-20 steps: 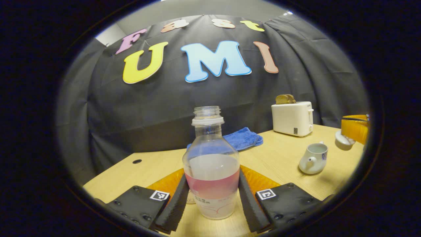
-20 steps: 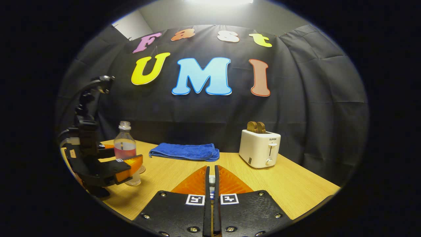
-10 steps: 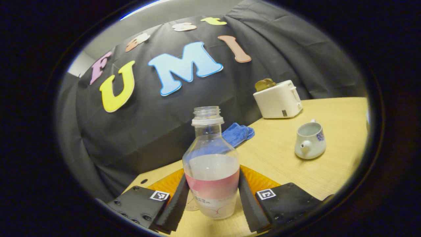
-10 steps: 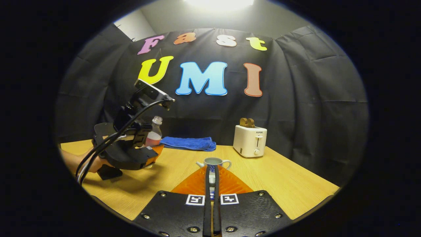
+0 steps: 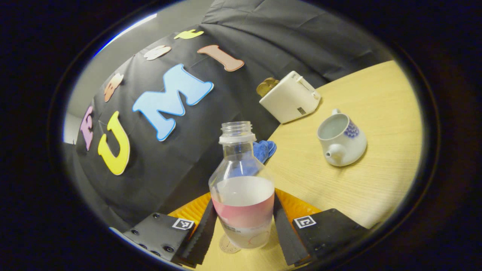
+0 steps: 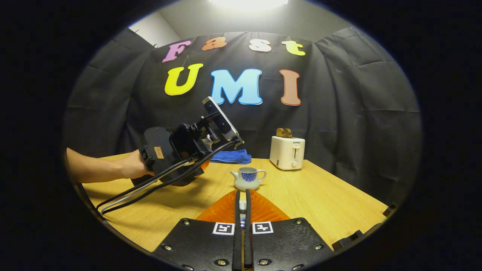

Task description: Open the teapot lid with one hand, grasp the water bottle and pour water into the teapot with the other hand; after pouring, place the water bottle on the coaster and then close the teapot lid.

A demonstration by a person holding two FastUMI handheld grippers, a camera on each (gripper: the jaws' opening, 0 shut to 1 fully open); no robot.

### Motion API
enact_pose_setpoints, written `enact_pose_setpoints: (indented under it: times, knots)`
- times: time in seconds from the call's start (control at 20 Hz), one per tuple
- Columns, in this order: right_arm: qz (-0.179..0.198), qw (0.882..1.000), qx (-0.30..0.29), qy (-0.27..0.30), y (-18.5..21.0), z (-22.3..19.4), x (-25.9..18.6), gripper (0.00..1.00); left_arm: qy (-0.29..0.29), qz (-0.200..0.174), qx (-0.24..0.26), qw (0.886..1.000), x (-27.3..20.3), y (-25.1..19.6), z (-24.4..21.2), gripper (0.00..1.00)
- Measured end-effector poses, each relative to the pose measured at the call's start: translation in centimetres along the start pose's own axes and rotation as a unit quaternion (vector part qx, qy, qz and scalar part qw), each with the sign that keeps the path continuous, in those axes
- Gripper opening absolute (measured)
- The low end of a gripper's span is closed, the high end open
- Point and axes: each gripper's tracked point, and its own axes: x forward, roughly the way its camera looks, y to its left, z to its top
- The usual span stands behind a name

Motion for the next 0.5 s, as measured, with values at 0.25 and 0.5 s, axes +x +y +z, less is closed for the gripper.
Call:
enact_pose_setpoints:
  times: [0.25, 0.5]
  knots:
    - [0.011, 1.000, -0.002, -0.003, 0.4, -0.3, -0.6, 0.03, 0.006, -0.019, 0.096, 0.995, 1.2, -1.6, 0.9, 0.87]
    - [0.014, 1.000, 0.000, -0.002, 0.4, -0.4, -0.7, 0.03, 0.017, -0.030, 0.183, 0.982, 1.9, -2.9, 1.5, 0.87]
